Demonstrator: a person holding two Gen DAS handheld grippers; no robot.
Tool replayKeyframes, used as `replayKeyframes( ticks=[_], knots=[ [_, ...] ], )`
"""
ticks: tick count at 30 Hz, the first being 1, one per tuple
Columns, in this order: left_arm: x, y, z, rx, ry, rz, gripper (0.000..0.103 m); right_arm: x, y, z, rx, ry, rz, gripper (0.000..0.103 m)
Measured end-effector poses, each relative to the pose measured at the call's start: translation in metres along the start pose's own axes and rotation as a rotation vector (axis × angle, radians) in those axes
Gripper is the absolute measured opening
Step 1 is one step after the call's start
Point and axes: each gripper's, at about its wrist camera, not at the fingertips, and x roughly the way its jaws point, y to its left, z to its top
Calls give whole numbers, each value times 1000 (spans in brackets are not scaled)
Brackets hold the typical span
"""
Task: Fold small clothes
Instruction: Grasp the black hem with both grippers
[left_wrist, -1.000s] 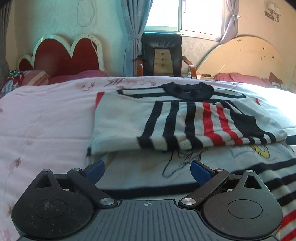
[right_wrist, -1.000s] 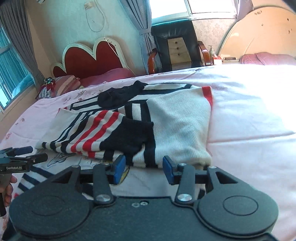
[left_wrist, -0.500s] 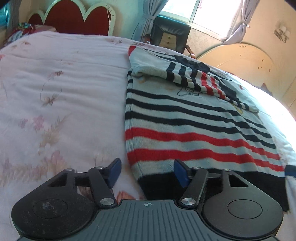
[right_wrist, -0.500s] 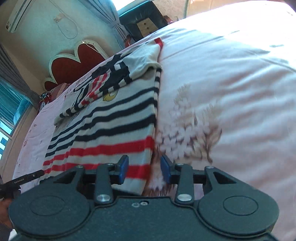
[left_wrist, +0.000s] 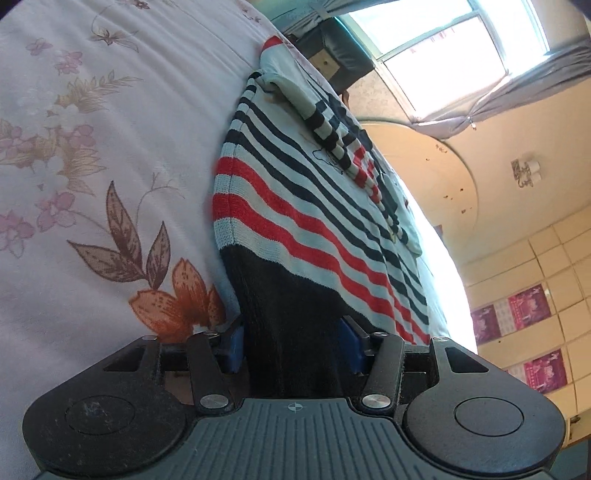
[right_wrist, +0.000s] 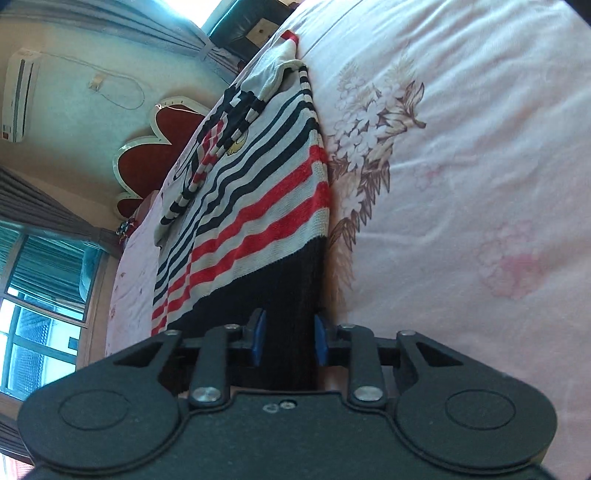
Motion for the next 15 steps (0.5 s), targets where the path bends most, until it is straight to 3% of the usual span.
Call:
replayKeyframes(
  ticks=[3, 5, 10, 13, 15],
  knots=[
    [10, -4, 5, 11, 15, -2, 42, 9, 3, 2, -4, 13, 7, 19],
    [17, -4, 5, 15, 29, 13, 21, 10, 6, 1, -12, 15, 6, 19],
    [20, -8, 3, 46, 15, 37, 18, 11, 8, -3, -21, 21, -2, 19],
    [16, -10, 4, 68, -5, 58, 9, 11, 13, -3, -58, 15, -47, 7],
    [6, -12, 4, 70, -42, 29, 8, 8, 23, -3, -112, 1, -74, 6]
  ],
)
